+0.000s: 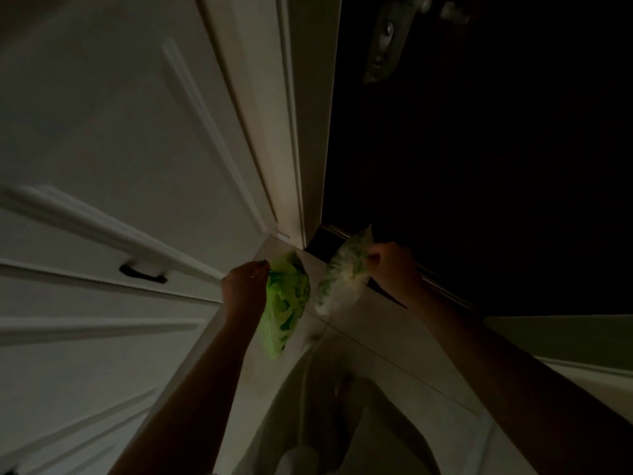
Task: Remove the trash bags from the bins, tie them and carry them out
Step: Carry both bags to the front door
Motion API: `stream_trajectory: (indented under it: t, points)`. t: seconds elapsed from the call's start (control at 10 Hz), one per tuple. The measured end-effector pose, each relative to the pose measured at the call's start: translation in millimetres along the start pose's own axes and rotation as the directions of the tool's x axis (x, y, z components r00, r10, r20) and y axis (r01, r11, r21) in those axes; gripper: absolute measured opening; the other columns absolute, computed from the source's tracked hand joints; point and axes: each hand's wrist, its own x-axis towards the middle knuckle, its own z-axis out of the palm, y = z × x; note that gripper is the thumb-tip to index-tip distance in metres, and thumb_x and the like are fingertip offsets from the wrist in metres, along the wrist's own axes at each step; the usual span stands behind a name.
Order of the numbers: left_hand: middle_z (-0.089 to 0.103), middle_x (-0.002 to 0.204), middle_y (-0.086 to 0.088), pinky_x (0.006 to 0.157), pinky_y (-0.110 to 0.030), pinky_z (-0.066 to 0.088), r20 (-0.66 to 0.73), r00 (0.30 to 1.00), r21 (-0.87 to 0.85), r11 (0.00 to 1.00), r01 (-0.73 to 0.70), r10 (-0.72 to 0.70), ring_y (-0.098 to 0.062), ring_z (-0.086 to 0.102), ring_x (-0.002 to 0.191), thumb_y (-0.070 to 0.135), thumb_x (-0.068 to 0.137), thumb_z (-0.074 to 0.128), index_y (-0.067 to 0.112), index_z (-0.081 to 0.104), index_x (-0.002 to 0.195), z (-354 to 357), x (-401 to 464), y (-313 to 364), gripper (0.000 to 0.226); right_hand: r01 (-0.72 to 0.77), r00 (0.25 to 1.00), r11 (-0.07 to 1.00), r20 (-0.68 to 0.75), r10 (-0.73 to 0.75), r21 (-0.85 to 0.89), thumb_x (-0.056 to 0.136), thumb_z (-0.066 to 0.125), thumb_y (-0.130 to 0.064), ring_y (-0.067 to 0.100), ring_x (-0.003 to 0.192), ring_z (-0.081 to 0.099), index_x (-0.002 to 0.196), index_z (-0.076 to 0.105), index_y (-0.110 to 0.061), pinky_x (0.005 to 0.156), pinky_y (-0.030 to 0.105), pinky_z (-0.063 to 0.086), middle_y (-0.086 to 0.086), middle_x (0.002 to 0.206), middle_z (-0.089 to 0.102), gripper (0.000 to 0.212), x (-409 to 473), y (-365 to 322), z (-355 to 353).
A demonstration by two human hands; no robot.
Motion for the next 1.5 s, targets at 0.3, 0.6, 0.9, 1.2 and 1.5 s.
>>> stream_trajectory:
  t: [0.3, 0.6, 0.9, 1.2, 1.5]
  points:
    - [0.074, 0.104, -0.013, 0.078, -0.016, 0.039, -0.065, 0.971, -0.051, 0.972, 0.228, -0.231, -0.012, 0.063, 0.092, 0.018, 0.088, 0.064, 0.006, 0.073, 0.105, 71.3, 67.1, -44.1, 0.023, -0.219, 0.975, 0.97, 0.051, 0.215, 0.103, 0.084, 0.052, -0.026, 0.026, 0.069, 0.058, 0.078, 0.069, 0.004, 0.059, 0.032, 0.037, 0.018, 0.071, 0.063, 0.035, 99.1, 54.2, 70.7]
    - [0.074, 0.098, -0.012, 0.089, -0.036, 0.054, -0.184, 0.853, -0.332, 0.847, 0.415, -0.489, -0.023, 0.069, 0.091, 0.021, 0.086, 0.066, 0.008, 0.072, 0.107, 125.2, 111.9, -75.7, 0.026, -0.292, 0.951, 0.943, 0.155, 0.268, 0.162, 0.085, 0.059, -0.027, 0.038, 0.084, 0.068, 0.088, 0.071, 0.0, 0.079, 0.052, 0.056, 0.022, 0.088, 0.072, 0.029, 165.9, 90.9, 120.3]
    - [0.075, 0.089, -0.008, 0.083, -0.034, 0.056, -0.217, 0.851, -0.41, 0.835, 0.366, -0.479, -0.017, 0.068, 0.08, 0.02, 0.083, 0.068, 0.008, 0.074, 0.102, 162.9, 161.4, -77.8, 0.023, -0.255, 0.939, 0.945, 0.286, 0.191, 0.205, 0.076, 0.054, -0.031, 0.043, 0.095, 0.065, 0.066, 0.064, -0.018, 0.087, 0.056, 0.053, 0.026, 0.096, 0.07, 0.019, 240.9, 75.6, 146.3]
    - [0.072, 0.078, -0.008, 0.069, -0.025, 0.049, -0.235, 0.915, -0.304, 0.919, 0.25, -0.327, -0.015, 0.065, 0.073, 0.021, 0.086, 0.065, 0.008, 0.075, 0.099, 183.9, 220.4, -71.2, 0.021, -0.268, 0.95, 0.872, 0.266, 0.167, 0.409, 0.092, 0.053, -0.009, 0.036, 0.086, 0.065, 0.062, 0.056, -0.018, 0.092, 0.056, 0.051, 0.014, 0.072, 0.063, 0.032, 316.4, 40.1, 164.8]
    - [0.069, 0.079, 0.002, 0.063, -0.017, 0.049, -0.187, 0.959, -0.241, 0.956, 0.167, -0.214, -0.002, 0.059, 0.064, 0.019, 0.089, 0.062, 0.009, 0.074, 0.101, 191.1, 236.1, -63.8, 0.02, -0.127, 0.984, 0.915, 0.162, 0.069, 0.383, 0.091, 0.051, -0.005, 0.041, 0.084, 0.065, 0.057, 0.055, -0.012, 0.084, 0.055, 0.054, 0.019, 0.08, 0.061, 0.035, 356.3, 15.0, 162.5]
